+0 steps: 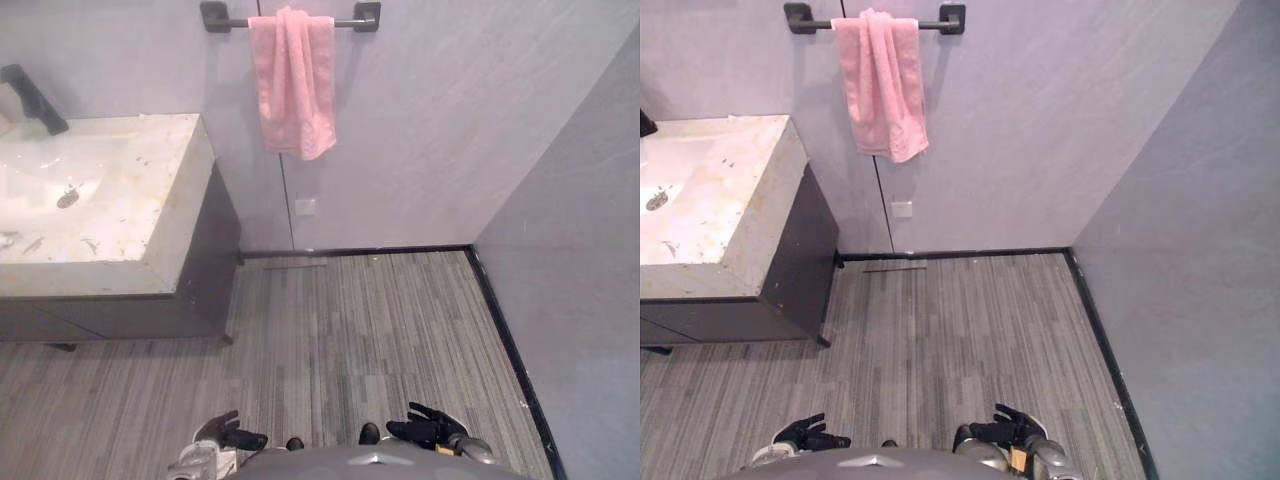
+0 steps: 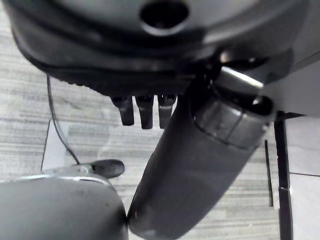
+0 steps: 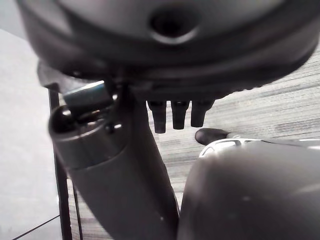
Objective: Organize the bathroom.
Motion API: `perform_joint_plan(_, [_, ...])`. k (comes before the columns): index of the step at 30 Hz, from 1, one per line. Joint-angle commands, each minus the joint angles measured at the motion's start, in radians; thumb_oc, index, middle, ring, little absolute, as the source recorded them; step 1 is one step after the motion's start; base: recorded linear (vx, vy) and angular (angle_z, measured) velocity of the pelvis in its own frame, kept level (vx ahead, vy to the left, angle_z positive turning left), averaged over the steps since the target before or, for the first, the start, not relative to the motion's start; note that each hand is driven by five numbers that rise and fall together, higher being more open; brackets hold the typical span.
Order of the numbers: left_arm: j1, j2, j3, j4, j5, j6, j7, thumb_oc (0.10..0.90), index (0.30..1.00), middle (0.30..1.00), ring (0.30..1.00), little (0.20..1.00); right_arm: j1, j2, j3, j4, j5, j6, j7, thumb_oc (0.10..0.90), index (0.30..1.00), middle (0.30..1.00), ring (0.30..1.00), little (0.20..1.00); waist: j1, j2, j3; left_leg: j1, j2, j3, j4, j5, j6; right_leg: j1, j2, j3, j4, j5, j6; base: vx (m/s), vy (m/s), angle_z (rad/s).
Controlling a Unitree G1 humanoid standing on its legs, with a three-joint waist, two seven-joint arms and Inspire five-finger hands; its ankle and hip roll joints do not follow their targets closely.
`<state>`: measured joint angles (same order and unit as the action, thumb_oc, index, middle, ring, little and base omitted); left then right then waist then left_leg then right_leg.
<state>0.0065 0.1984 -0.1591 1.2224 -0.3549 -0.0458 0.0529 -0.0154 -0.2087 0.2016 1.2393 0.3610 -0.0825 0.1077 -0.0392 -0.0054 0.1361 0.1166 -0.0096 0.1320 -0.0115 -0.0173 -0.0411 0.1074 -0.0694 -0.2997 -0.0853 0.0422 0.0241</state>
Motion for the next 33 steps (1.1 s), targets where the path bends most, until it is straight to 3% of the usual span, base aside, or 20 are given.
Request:
perform_joint_plan(1, [-0.035,-0.014,-0.019,0.016,-0.020,-0.042,-0.001,0.800,0.900,0.900,0.900,0.900,-0.048,-0.019,0.018,-0.022,0.028,-0.038,0.030,0.800,0.900,0.900,0.900,0.900,0.005,-0.002,0.005,-0.081,0.077,0.090,0.184,-0.085,-0.023,0.028,-0.007,0.005,0.074,-0.119,0.061,0.03,-0.097,0.01])
perform_joint_plan(5, [-0.041,-0.014,-0.005,0.009,-0.068,-0.069,0.002,0.800,0.900,0.900,0.900,0.900,-0.059,-0.026,0.023,-0.037,0.002,-0.036,0.053,0.800,0.900,0.900,0.900,0.900,0.009,-0.013,0.018,-0.161,0.069,0.064,0.357,-0.071,-0.023,0.023,-0.006,0.027,0.085,-0.126,0.037,0.04,-0.096,0.03])
perform_joint_plan(8, [-0.042,-0.003,0.031,-0.026,-0.139,-0.093,-0.008,0.800,0.900,0.900,0.900,0.900,-0.060,-0.033,0.046,-0.086,0.008,-0.038,0.069,0.800,0.900,0.900,0.900,0.900,0.025,-0.025,0.041,-0.308,0.059,0.031,0.606,-0.005,-0.034,0.024,-0.004,0.043,0.099,-0.135,0.014,0.07,-0.155,-0.14])
perform_joint_plan(10, [-0.043,0.006,0.045,-0.054,-0.147,-0.097,-0.009,0.800,0.900,0.900,0.900,0.900,-0.060,-0.041,0.049,-0.106,0.001,-0.032,0.076,0.800,0.900,0.900,0.900,0.900,0.028,-0.018,0.053,-0.353,0.098,0.064,0.634,0.034,-0.036,0.031,0.007,0.039,0.113,-0.152,0.004,0.12,-0.095,-0.19])
perform_joint_plan(13, [-0.039,0.011,0.045,-0.070,-0.124,-0.118,-0.006,0.800,0.900,0.900,0.900,0.900,-0.064,-0.032,0.052,-0.113,0.009,-0.038,0.071,0.800,0.900,0.900,0.900,0.900,0.037,0.010,0.068,-0.335,0.138,0.109,0.450,0.112,-0.050,0.054,0.045,0.048,0.127,-0.175,0.005,0.26,0.005,-0.17])
perform_joint_plan(15, [-0.026,0.006,0.039,-0.079,-0.141,-0.134,0.005,0.800,0.900,0.900,0.900,0.900,-0.059,-0.026,0.062,-0.118,-0.007,-0.046,0.072,0.800,0.900,0.900,0.900,0.900,0.042,0.047,0.071,-0.318,0.167,0.156,0.227,0.200,-0.079,0.082,0.084,0.052,0.125,-0.191,0.011,0.36,0.092,0.06])
perform_joint_plan(18, [-0.008,0.008,0.037,-0.080,-0.170,-0.160,-0.004,0.800,0.900,0.900,0.900,0.900,-0.019,-0.032,0.066,-0.127,-0.014,-0.088,0.083,0.800,0.900,0.900,0.900,0.900,0.051,0.071,0.078,-0.331,0.218,0.229,0.007,0.301,-0.124,0.153,0.094,0.036,0.109,-0.214,0.028,0.44,0.104,0.13])
perform_joint_plan(20, [0.002,0.010,0.040,-0.083,-0.174,-0.166,-0.009,0.800,0.900,0.900,0.900,0.900,-0.007,-0.035,0.068,-0.135,-0.011,-0.095,0.087,0.800,0.900,0.900,0.900,0.900,0.047,0.071,0.084,-0.331,0.224,0.247,-0.010,0.318,-0.132,0.168,0.089,0.025,0.122,-0.233,0.031,0.33,0.042,-0.01])
perform_joint_plan(22, [0.016,0.017,0.045,-0.088,-0.159,-0.190,-0.011,0.800,0.900,0.900,0.900,0.900,0.011,-0.036,0.069,-0.144,-0.003,-0.103,0.087,0.800,0.900,0.900,0.900,0.900,0.038,0.075,0.089,-0.332,0.230,0.265,0.029,0.326,-0.151,0.177,0.086,0.015,0.158,-0.272,0.025,0.41,0.026,-0.04])
perform_joint_plan(23, [0.018,0.017,0.048,-0.090,-0.156,-0.191,-0.009,0.800,0.900,0.900,0.900,0.900,0.011,-0.036,0.071,-0.144,-0.004,-0.104,0.087,0.800,0.900,0.900,0.900,0.900,0.041,0.082,0.091,-0.335,0.241,0.279,0.034,0.331,-0.137,0.171,0.093,0.013,0.163,-0.265,0.021,0.56,0.080,0.01])
perform_joint_plan(25, [0.032,0.027,0.068,-0.114,-0.157,-0.200,-0.004,0.800,0.900,0.900,0.900,0.900,0.008,-0.032,0.076,-0.143,-0.013,-0.096,0.084,0.800,0.900,0.900,0.900,0.900,0.054,0.097,0.087,-0.334,0.222,0.234,0.071,0.321,-0.121,0.170,0.103,0.054,0.242,-0.316,0.012,0.50,0.098,-0.15])
perform_joint_plan(27, [0.034,0.045,0.091,-0.150,-0.146,-0.182,-0.004,0.800,0.900,0.900,0.900,0.900,0.008,-0.029,0.070,-0.134,-0.026,-0.097,0.086,0.800,0.900,0.900,0.900,0.900,0.073,0.088,0.065,-0.329,0.175,0.193,0.074,0.239,-0.075,0.201,0.087,0.094,0.305,-0.364,0.035,0.47,0.113,-0.40])
perform_joint_plan(28, [0.036,0.051,0.097,-0.157,-0.143,-0.177,-0.011,0.800,0.900,0.900,0.900,0.900,0.008,-0.029,0.067,-0.135,-0.024,-0.097,0.086,0.800,0.900,0.900,0.900,0.900,0.078,0.083,0.057,-0.326,0.162,0.192,0.070,0.214,-0.062,0.207,0.073,0.092,0.337,-0.353,0.049,0.43,0.127,-0.36])
perform_joint_plan(29, [0.037,0.064,0.109,-0.184,-0.143,-0.161,-0.021,0.800,0.900,0.900,0.900,0.900,0.009,-0.028,0.058,-0.146,-0.005,-0.105,0.083,0.800,0.900,0.900,0.900,0.900,0.089,0.071,0.039,-0.305,0.131,0.186,0.052,0.171,-0.033,0.202,0.029,0.082,0.416,-0.301,0.094,0.30,0.113,-0.22])
perform_joint_plan(30, [0.037,0.070,0.114,-0.198,-0.148,-0.155,-0.028,0.800,0.900,0.900,0.900,0.900,0.010,-0.027,0.051,-0.159,0.013,-0.109,0.079,0.800,0.900,0.900,0.900,0.900,0.090,0.070,0.033,-0.286,0.118,0.182,0.038,0.155,-0.020,0.184,0.012,0.084,0.475,-0.274,0.117,0.42,0.173,-0.26])
perform_joint_plan(31, [0.037,0.088,0.114,-0.223,-0.150,-0.153,-0.032,0.800,0.900,0.900,0.900,0.900,0.012,-0.031,0.036,-0.201,0.019,-0.102,0.058,0.800,0.900,0.900,0.900,0.900,0.076,0.080,0.029,-0.237,0.100,0.162,0.004,0.128,-0.002,0.097,-0.002,0.117,0.632,-0.226,0.155,0.42,0.169,-0.15])
perform_joint_plan(32, [0.028,0.101,0.107,-0.246,-0.147,-0.161,-0.027,0.800,0.900,0.900,0.900,0.900,0.009,-0.041,0.037,-0.241,0.010,-0.114,0.023,0.800,0.900,0.900,0.900,0.900,0.064,0.096,0.029,-0.211,0.104,0.137,-0.015,0.110,0.002,0.013,-0.008,0.135,0.685,-0.194,0.168,0.35,0.136,-0.19])
perform_joint_plan(33, [0.025,0.105,0.106,-0.253,-0.148,-0.160,-0.025,0.800,0.900,0.900,0.900,0.900,0.008,-0.043,0.040,-0.250,0.016,-0.116,0.017,0.800,0.900,0.900,0.900,0.900,0.060,0.095,0.031,-0.204,0.100,0.132,-0.020,0.106,0.002,-0.006,-0.016,0.134,0.690,-0.194,0.170,0.33,0.036,0.04])
